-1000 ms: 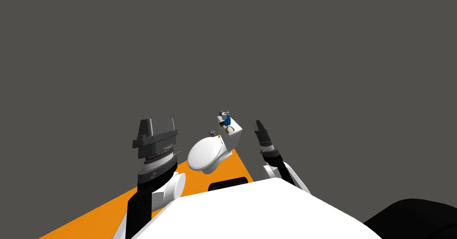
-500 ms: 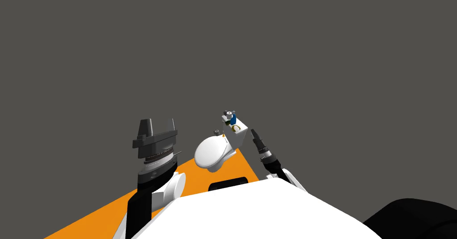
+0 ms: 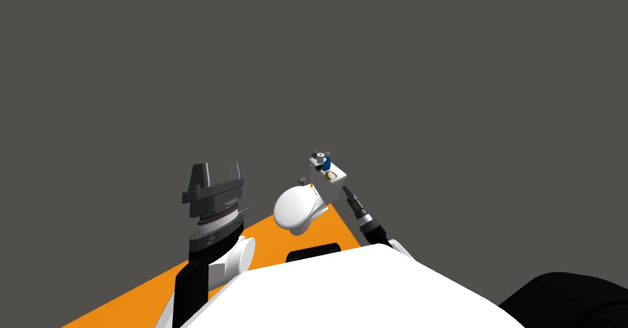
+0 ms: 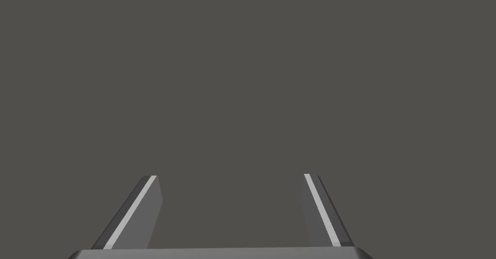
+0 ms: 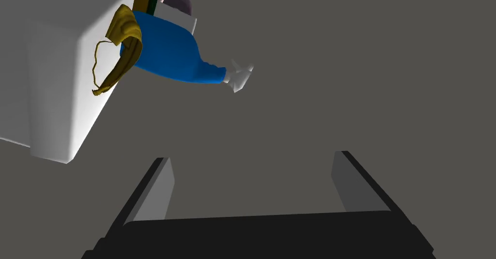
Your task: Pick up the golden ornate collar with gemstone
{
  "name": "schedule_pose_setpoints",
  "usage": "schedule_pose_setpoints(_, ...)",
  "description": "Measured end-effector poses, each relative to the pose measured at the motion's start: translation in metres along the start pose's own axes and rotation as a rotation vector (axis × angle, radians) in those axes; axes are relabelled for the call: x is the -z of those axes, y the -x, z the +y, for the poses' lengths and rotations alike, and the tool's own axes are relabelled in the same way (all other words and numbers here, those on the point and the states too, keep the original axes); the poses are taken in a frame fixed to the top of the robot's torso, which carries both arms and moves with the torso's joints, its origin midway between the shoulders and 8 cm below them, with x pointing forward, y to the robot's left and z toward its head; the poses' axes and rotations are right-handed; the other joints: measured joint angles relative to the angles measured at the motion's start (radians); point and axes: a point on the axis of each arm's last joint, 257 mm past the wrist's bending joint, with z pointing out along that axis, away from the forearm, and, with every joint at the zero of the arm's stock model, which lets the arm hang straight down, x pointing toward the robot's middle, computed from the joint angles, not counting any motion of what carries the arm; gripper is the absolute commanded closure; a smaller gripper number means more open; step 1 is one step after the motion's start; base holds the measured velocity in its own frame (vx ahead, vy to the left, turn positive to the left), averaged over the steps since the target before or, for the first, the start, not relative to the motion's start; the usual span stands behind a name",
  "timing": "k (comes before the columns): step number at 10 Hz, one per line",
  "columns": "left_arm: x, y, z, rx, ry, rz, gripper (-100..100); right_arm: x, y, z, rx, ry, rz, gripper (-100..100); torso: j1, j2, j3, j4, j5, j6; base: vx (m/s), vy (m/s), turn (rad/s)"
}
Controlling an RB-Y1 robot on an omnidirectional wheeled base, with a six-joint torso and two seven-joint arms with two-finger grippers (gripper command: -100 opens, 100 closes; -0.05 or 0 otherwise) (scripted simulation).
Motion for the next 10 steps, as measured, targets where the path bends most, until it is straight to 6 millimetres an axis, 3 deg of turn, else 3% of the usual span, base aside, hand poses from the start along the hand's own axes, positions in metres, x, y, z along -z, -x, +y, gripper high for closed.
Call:
schedule_pose_setpoints(2, 0.000, 0.000, 0.000, 0.000, 0.000, 0.000, 0, 0.009, -0.008, -0.030, 0.014, -0.076, 0.042, -100, -0.001, 0.001, 0.001, 0.000, 0.000, 0.000, -0.011, 0.129, 0.019)
schedule_pose_setpoints(5, 0.000, 0.000, 0.000, 0.000, 0.000, 0.000, 0, 0.040, -0.022, -0.081, 0.046, -0.199, 0.114, -100, 0.002, 0.000, 0.000, 0.000, 0.000, 0.000, 0.002, 0.142, 0.016)
schedule_pose_setpoints(10, 0.000, 0.000, 0.000, 0.000, 0.000, 0.000, 0, 0.075, -0.031, -0.146, 0.104, -0.365, 0.209, -100, -0.002, -0.001, 0.000, 0.000, 0.000, 0.000, 0.009, 0.112, 0.031)
